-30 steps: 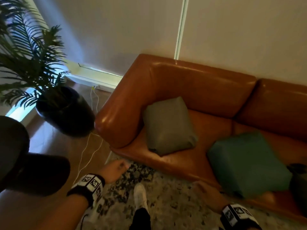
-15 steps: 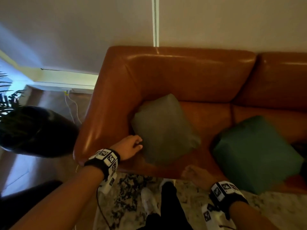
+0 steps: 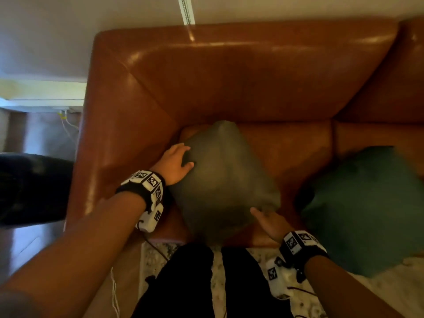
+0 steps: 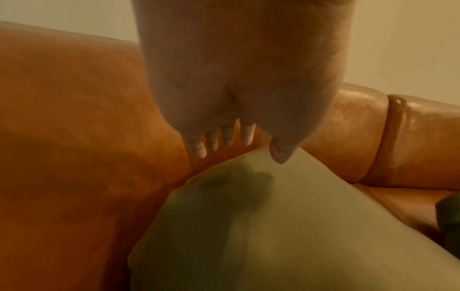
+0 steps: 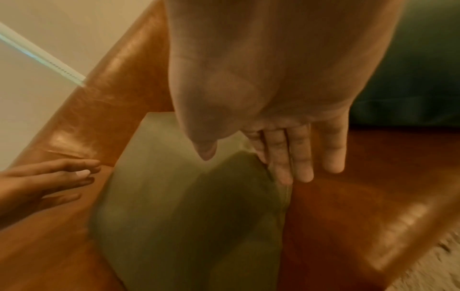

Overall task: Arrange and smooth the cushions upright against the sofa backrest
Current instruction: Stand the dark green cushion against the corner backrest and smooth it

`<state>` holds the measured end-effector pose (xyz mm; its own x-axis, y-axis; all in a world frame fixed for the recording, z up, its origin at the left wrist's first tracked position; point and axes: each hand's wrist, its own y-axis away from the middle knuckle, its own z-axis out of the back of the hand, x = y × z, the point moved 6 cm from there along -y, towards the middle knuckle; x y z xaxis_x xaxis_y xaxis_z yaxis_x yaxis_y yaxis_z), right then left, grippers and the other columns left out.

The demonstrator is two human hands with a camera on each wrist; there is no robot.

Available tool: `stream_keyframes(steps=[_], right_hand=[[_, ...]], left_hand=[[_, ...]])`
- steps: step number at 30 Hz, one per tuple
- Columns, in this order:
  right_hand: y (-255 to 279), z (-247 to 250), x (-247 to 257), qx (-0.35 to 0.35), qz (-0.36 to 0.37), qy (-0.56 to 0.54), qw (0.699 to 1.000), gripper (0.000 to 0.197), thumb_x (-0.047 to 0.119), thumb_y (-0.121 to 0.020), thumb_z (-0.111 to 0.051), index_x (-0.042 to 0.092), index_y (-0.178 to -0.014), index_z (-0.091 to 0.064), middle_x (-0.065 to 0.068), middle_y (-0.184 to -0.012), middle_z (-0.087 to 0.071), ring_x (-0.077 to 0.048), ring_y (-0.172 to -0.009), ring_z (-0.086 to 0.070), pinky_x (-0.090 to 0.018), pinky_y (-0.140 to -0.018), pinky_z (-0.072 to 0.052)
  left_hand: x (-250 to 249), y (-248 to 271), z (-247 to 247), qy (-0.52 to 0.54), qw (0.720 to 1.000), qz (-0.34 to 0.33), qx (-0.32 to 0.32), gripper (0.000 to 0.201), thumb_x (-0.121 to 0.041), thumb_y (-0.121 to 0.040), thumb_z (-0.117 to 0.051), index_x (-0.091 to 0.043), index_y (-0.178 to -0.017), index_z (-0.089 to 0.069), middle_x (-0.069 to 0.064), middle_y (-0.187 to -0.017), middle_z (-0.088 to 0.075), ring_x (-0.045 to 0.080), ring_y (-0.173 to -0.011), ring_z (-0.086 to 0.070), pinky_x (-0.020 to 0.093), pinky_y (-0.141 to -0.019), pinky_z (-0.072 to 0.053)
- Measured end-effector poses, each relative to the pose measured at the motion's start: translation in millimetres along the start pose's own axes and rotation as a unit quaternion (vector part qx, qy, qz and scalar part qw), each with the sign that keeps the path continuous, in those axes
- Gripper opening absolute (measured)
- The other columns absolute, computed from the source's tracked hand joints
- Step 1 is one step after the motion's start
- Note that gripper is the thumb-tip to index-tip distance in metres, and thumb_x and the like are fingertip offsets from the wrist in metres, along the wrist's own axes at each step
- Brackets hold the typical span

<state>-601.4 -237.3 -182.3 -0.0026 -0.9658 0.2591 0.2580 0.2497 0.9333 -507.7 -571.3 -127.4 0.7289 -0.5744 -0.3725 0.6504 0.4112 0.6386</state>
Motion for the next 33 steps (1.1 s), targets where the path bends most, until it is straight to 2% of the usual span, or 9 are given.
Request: stream_keyframes(steps=[4, 8, 11, 13, 17, 25, 29, 31, 33], right_hand=[[-16, -4, 5, -0.015, -0.040, -0.094, 0.995, 0.095, 0.078, -0.091, -0.045, 0.014, -0.160, -0.033, -0.014, -0.162, -0.040, -0.036, -0.145, -0.043, -0.040, -0.118, -0.034], [-26, -16, 8, -0.070, -0.092, -0.245, 0.963, 0.145, 0.093, -0.059, -0.064, 0.009, -0.164, -0.013, -0.012, -0.165, -0.033, -0.037, -0.146, -0.041, -0.046, -0.119, -0.037], [-34, -31, 11, -0.102, -0.154, -0.346, 0.920, 0.146, 0.083, -0.057, -0.078, 0.008, -0.162, -0.010, -0.012, -0.157, -0.042, -0.039, -0.137, -0.050, -0.051, -0.110, -0.046], [-35, -36, 15, -0.118, -0.165, -0.378, 0.904, 0.146, 0.082, -0.047, -0.083, 0.006, -0.157, -0.023, -0.011, -0.144, -0.054, -0.036, -0.126, -0.058, -0.049, -0.105, -0.051], [-24, -25, 17, -0.166, -0.146, -0.345, 0.912, 0.125, 0.072, -0.059, -0.085, 0.007, -0.151, -0.032, -0.009, -0.142, -0.056, -0.035, -0.128, -0.058, -0.043, -0.106, -0.049], [-9, 28, 43, -0.167, -0.085, -0.140, 0.972, 0.089, 0.067, -0.087, -0.064, 0.018, -0.153, -0.033, -0.013, -0.146, -0.057, -0.039, -0.128, -0.057, -0.049, -0.109, -0.047], [-19, 24, 51, -0.130, -0.077, -0.104, 0.983, 0.090, 0.067, -0.093, -0.057, 0.015, -0.159, -0.025, -0.013, -0.155, -0.047, -0.038, -0.136, -0.052, -0.044, -0.110, -0.044], [-28, 26, 42, -0.137, -0.108, -0.134, 0.975, 0.093, 0.069, -0.093, -0.054, 0.013, -0.160, -0.023, -0.015, -0.156, -0.044, -0.039, -0.138, -0.050, -0.044, -0.111, -0.041], [-36, 41, 37, -0.193, -0.104, -0.166, 0.961, 0.097, 0.073, -0.089, -0.053, 0.012, -0.159, -0.024, -0.017, -0.160, -0.040, -0.041, -0.141, -0.046, -0.048, -0.116, -0.038]], left_hand=[[-1, -39, 1, -0.016, 1.000, 0.010, 0.019, 0.086, -0.055, -0.101, -0.053, -0.021, -0.166, -0.008, 0.002, -0.174, 0.002, 0.025, -0.160, -0.002, 0.042, -0.129, -0.010], [5, -67, -7, -0.042, 0.996, 0.030, 0.074, 0.104, -0.070, -0.094, -0.052, -0.021, -0.166, 0.005, 0.004, -0.173, 0.010, 0.026, -0.160, 0.007, 0.048, -0.129, -0.006], [13, -71, -19, -0.021, 0.993, 0.041, 0.111, 0.103, -0.077, -0.091, -0.046, -0.024, -0.166, 0.000, 0.004, -0.174, -0.005, 0.028, -0.159, -0.013, 0.048, -0.128, -0.018], [14, -66, -19, 0.001, 0.995, 0.024, 0.097, 0.098, -0.078, -0.091, -0.047, -0.027, -0.165, -0.010, 0.006, -0.169, -0.024, 0.031, -0.152, -0.032, 0.050, -0.123, -0.030], [15, -35, -13, 0.053, 0.995, 0.028, 0.077, 0.080, -0.070, -0.092, -0.055, -0.025, -0.155, -0.034, 0.008, -0.154, -0.048, 0.032, -0.138, -0.049, 0.049, -0.113, -0.042], [77, 48, -69, 0.162, 0.953, 0.185, 0.179, 0.087, -0.071, -0.093, -0.052, -0.011, -0.154, -0.035, 0.011, -0.154, -0.049, 0.032, -0.139, -0.051, 0.039, -0.113, -0.041], [96, 70, -108, 0.221, 0.915, 0.204, 0.267, 0.120, -0.101, -0.064, -0.047, -0.015, -0.148, -0.048, 0.004, -0.150, -0.057, 0.024, -0.132, -0.058, 0.045, -0.115, -0.044], [95, 64, -107, 0.183, 0.920, 0.207, 0.277, 0.105, -0.093, -0.079, -0.039, -0.015, -0.148, -0.051, 0.008, -0.149, -0.058, 0.028, -0.132, -0.059, 0.045, -0.115, -0.043], [92, 49, -88, 0.111, 0.948, 0.215, 0.207, 0.094, -0.082, -0.092, -0.034, -0.011, -0.152, -0.043, 0.014, -0.152, -0.052, 0.034, -0.136, -0.054, 0.043, -0.115, -0.041]])
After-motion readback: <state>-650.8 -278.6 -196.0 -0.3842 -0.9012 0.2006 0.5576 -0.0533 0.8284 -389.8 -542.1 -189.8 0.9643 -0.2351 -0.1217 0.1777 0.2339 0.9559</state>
